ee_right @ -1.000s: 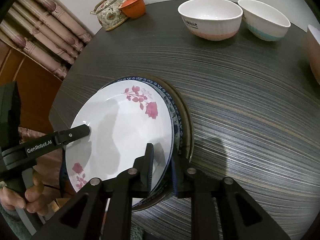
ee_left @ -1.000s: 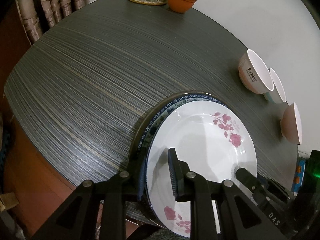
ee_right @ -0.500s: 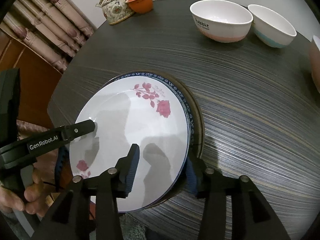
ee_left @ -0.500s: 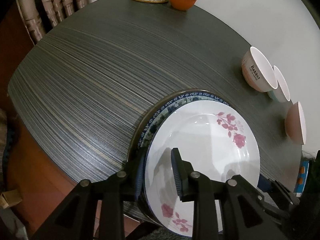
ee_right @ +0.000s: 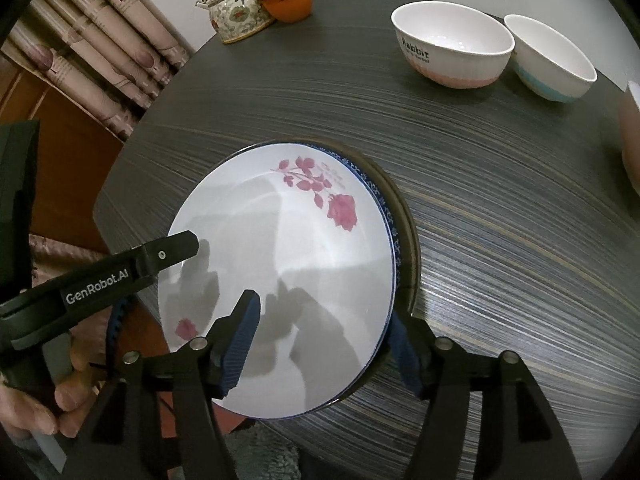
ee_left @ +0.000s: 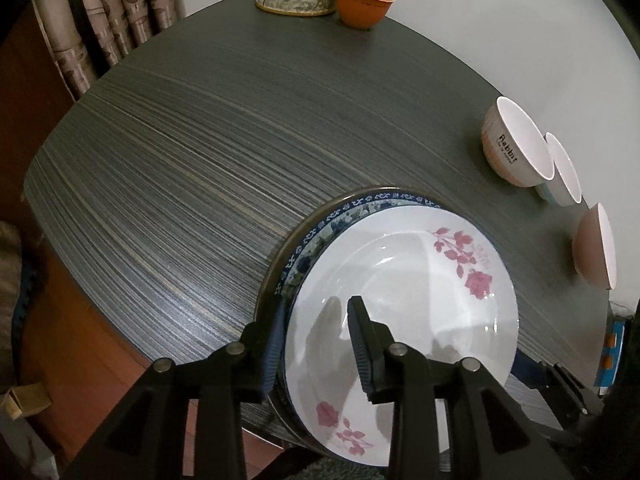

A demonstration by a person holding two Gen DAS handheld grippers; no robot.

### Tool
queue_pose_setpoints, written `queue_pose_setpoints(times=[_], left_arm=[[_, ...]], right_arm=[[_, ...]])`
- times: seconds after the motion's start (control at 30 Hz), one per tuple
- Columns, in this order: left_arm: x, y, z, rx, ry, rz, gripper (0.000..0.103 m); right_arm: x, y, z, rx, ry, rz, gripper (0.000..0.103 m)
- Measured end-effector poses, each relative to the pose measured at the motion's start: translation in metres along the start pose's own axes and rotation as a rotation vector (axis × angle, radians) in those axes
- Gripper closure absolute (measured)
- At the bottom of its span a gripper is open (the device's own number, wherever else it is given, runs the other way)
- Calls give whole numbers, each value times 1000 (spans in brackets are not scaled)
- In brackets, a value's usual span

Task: Organize plates and bowls
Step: 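Open both grippers and lift them off the plate stack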

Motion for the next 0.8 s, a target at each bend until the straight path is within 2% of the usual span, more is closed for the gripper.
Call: queue_pose_setpoints(times=[0.33,0.43,0.57,0.8], left_arm=[[1,7,11,7,-24,16,71],[0,4,13,10,-32,11,71],[-2,-4,16,11,-42,-3,71],[-2,-26,21,5,-58,-45,71]], right_arm=[[2,0,-1,-22,1,18,39],[2,3,4,-33,-27,46,35],[2,2,12,-33,-53,59,31],[-5,-17,24,-46,-81,21,31]])
Point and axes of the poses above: each gripper's, at about its wrist camera, not at the fingertips, and z roughly against the way its jaws point, y to its left, x to its top, the point moved 1 cm from there along -z, roughly the way its jaws point, and after that the axes turned 8 degrees about -y, right-handed, at the moved point
